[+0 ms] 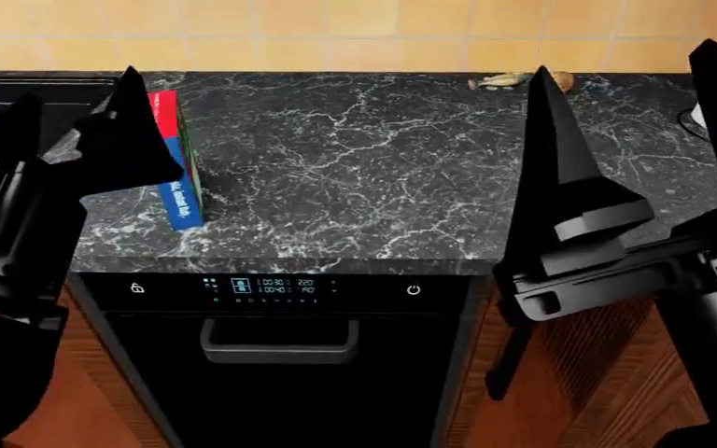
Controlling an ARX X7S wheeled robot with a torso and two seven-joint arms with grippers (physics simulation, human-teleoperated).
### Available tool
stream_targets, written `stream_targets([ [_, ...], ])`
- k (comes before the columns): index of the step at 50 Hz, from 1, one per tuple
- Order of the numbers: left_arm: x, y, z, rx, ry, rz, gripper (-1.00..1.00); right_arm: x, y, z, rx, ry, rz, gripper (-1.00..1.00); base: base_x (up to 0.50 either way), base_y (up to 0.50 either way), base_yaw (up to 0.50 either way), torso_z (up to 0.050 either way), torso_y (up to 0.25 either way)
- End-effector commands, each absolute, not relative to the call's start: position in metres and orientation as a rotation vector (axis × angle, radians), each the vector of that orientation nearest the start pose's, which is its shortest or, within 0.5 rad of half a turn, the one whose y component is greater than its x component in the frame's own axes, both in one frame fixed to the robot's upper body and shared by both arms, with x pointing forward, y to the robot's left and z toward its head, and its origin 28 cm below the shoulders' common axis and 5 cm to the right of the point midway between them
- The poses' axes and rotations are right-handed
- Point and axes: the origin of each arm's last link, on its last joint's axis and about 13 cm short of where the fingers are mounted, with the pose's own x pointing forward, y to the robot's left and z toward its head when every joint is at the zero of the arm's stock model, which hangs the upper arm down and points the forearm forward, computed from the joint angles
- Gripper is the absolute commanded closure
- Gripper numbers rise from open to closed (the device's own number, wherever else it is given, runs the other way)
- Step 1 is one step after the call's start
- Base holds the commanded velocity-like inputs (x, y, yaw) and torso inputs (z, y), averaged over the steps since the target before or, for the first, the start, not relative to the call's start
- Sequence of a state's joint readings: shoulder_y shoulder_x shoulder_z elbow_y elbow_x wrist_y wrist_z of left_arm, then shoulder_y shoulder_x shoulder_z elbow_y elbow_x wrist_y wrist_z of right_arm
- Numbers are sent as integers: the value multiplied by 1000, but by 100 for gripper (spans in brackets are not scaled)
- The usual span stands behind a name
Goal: Pick the salsa and boxed food from the counter and place them in the cabinets closest to them.
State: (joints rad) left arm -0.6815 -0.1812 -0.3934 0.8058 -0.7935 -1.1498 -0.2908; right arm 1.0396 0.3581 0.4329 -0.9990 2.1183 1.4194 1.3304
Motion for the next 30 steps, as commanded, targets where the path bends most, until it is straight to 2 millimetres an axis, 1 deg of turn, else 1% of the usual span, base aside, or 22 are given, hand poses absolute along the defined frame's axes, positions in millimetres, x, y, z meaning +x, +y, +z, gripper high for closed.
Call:
stream_targets([
  [1, 200, 252, 243, -240, -418, -10, -100, 139, -116, 266, 29, -489, 129, -100, 0, 0, 0, 0, 0],
  [5, 198, 251, 239, -237, -422, -25, -100, 146, -116, 267, 33, -470, 105, -100, 7, 500, 0, 0, 0],
  [9, 195, 251, 239, -270, -402, -72, -100, 141, -113, 266, 34, -482, 99, -100, 34, 500, 0, 0, 0],
  [15, 189, 252, 241, -278, -396, -92, -100, 138, -113, 264, 59, -482, 110, -100, 33, 500, 0, 0, 0],
  [30, 189, 249, 240, -253, -390, -105, -100, 136, -114, 263, 76, -495, 114, -100, 32, 500, 0, 0, 0],
])
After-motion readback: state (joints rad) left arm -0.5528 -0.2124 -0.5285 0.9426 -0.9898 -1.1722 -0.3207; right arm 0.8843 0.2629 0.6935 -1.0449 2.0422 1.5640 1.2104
